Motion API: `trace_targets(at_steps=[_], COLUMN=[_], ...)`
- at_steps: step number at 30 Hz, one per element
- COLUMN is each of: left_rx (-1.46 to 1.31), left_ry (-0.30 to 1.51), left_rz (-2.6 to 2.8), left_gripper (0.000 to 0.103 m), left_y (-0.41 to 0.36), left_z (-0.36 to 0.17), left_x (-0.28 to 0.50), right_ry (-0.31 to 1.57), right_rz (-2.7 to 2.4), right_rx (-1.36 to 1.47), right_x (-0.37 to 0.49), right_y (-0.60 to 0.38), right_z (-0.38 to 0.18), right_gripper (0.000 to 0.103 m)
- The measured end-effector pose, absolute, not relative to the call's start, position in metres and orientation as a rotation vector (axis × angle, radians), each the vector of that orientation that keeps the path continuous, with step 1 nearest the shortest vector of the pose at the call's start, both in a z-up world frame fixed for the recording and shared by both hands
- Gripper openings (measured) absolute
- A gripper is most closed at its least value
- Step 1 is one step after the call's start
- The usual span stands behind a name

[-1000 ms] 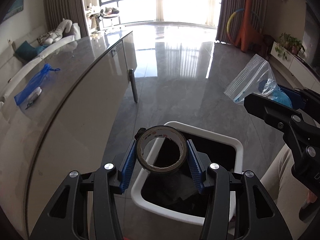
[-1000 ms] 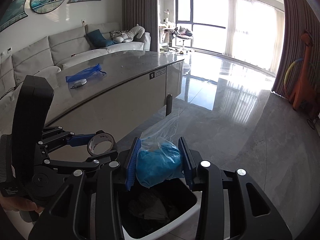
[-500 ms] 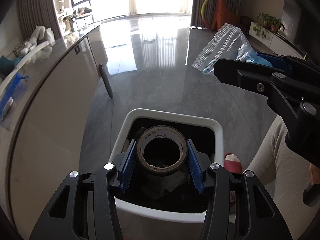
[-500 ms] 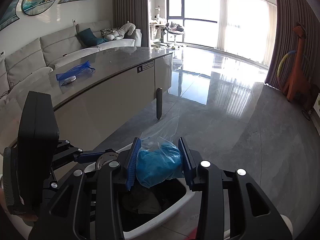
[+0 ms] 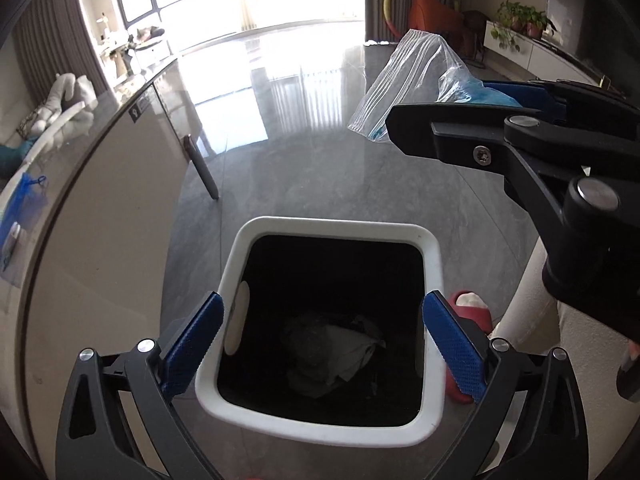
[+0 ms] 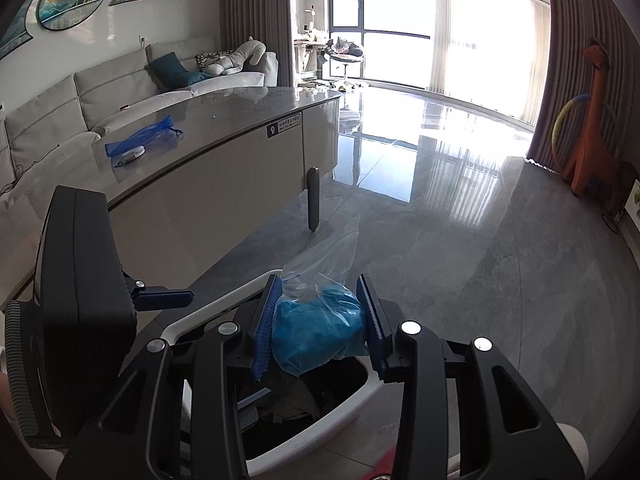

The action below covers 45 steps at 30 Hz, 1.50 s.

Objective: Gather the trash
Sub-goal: 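Lower the ziplock bag into the bin and open the right gripper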

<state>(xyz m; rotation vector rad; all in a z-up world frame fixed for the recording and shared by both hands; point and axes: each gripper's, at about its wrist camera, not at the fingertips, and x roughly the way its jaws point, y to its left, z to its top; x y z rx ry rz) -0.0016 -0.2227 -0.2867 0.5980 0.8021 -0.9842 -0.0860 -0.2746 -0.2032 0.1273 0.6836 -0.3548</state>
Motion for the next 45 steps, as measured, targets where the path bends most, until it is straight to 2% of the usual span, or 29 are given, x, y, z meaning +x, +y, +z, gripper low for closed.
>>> trace_targets(at_steps=[10,19,24,45], left_rx=[0.579,0.398,0.43,0.337], left_ry=[0.769,0.777,0.713,0.704], left_rz=[-0.913,-0.741,-0.664,-0.564], left_gripper=[0.098,0.098,0.098,0.098], left_y=[-0.214,-0.189,-0.188,-0.157], left_z=[-0.275,-0.251,-0.244,-0.224], left_x=[0.007,0.046,0.046,0.067], right_ry=[0.677,0.684,0.677,0.775], right_rz=[-0.343,-0.319,-0.306,-0.272], right_rx=[0.127,0.127,0.153,0.111], right_x=[-0.084,-0.076,-0.07,-0.046], right_y=[-0.276,-0.275,-0.278,-0.261], right_z=[-0.204,-0.209,-0.209,-0.238], right_gripper=[0.04,0.04,0.04,0.04])
